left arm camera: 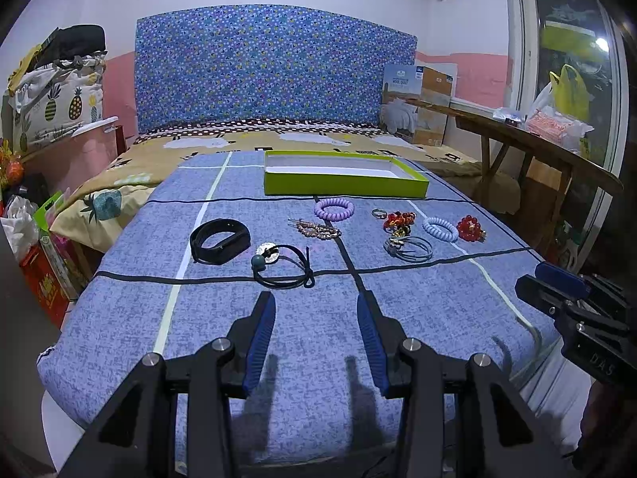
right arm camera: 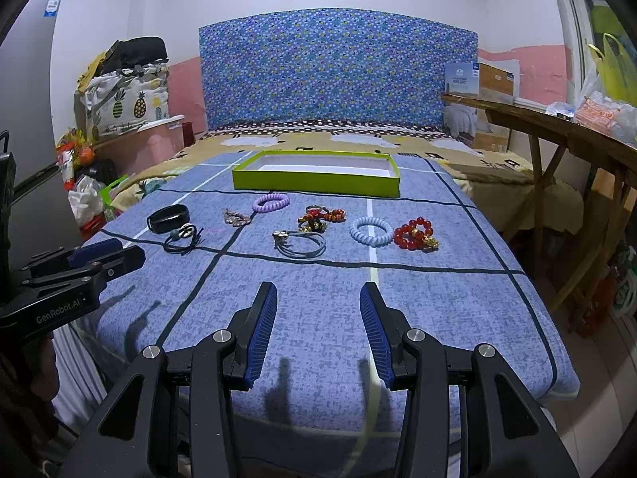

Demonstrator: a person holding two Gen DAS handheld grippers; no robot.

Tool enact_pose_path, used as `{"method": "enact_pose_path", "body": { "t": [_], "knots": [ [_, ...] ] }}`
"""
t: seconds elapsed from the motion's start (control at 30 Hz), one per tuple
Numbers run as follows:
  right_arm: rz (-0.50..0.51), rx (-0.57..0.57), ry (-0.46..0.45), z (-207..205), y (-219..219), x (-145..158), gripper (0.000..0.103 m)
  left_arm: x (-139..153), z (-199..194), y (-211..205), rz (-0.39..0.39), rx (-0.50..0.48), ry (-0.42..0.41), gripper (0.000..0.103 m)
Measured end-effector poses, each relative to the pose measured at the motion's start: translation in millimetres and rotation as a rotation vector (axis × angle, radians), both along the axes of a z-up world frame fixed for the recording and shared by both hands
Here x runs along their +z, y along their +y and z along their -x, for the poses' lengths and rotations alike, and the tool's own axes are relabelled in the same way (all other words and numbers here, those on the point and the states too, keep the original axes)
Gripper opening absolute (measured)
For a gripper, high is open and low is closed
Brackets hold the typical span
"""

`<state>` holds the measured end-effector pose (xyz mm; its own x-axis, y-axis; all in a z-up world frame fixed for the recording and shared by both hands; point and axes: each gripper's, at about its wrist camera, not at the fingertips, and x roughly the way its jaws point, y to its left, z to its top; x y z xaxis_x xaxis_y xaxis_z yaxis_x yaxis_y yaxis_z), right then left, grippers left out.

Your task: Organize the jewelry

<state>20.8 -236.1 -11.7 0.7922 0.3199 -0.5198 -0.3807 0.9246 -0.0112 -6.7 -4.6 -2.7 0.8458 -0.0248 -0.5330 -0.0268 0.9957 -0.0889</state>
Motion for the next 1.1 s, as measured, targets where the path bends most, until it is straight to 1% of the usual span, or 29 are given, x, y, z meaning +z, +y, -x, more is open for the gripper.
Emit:
{"method": "enact_pose_path", "body": {
  "t": [0.6,1.1],
  "knots": [
    [0.002,0.001,-0.001,-0.8,0.1,0.3,0.044,0.1,0.4,0.2,0.001,0.002,0.000,0.045],
    [0.005,0.003,-0.002,-0.9,1.6,0.3,0.044,0.0,-3.2,3.4,0.019,-0.005,0.008,0.045]
  ]
}}
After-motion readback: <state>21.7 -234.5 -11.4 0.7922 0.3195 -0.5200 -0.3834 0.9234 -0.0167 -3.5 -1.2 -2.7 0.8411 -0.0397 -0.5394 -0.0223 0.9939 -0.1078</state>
